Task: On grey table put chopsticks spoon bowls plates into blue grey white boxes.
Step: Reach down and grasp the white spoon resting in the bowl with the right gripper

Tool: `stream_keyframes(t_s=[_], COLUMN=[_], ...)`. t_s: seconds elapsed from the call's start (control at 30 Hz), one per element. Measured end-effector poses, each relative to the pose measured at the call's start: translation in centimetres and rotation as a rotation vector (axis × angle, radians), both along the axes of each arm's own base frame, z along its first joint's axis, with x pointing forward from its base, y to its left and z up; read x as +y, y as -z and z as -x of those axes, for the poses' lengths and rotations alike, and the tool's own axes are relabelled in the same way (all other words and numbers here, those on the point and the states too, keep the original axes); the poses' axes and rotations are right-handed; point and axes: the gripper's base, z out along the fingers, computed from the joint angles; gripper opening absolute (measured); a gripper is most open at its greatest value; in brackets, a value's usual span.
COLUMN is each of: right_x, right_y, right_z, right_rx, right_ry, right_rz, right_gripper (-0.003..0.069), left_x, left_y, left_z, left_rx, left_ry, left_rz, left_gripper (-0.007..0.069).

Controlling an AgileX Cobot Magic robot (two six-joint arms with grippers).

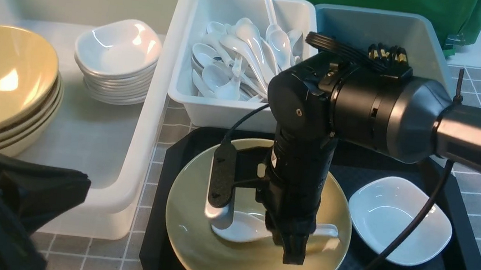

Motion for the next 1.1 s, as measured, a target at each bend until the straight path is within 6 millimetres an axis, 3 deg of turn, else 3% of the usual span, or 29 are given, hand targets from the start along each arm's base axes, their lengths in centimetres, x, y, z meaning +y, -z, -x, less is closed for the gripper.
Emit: stream_keyframes(t_s=[0.1,0.43,0.53,0.7,0.9,1.03,1.1], right_x=[0.2,0.9,0.9,0.4,-0.2,-0.5,-0.5], right_y=[-0.6,-2.7,-3.1,-3.5,-1.6,-0.1,0.5], right_z=[-0.4,-1.2,-1.2,-0.8,-0.1,0.0,-0.2], right_rx=[-0.022,-0.075,-0.084,-0.086,-0.040,-0.022,-0.024], right_ry=[0.018,0.179,0.210,0.271,0.199,0.132,0.125], right_rz=[-0.006,-0.067,-0.076,-0.079,-0.016,0.034,0.057], right_gripper=[0.0035,0.0046,0.0092,0.0378,0.0571,0.0574,0.0536], left_x=[-0.7,-1.8,-1.8,-1.7,-1.7,-1.7,-1.7], left_y=[0.8,0.8,0.8,0.8,0.9,0.8,0.7], left_z=[-1.4,-3.3,-3.3,-3.3,-3.3,-3.4,-3.4], left_rx=[0.048,0.060,0.056,0.061,0.052,0.032,0.016], left_ry=[-0.016,-0.019,-0.018,-0.015,0.001,0.007,0.008], left_rz=[-0.031,-0.074,-0.073,-0.082,-0.106,-0.115,-0.118], left_gripper=[-0.0008,-0.0008,-0.0008,-0.0008,-0.0008,-0.0008,-0.0008])
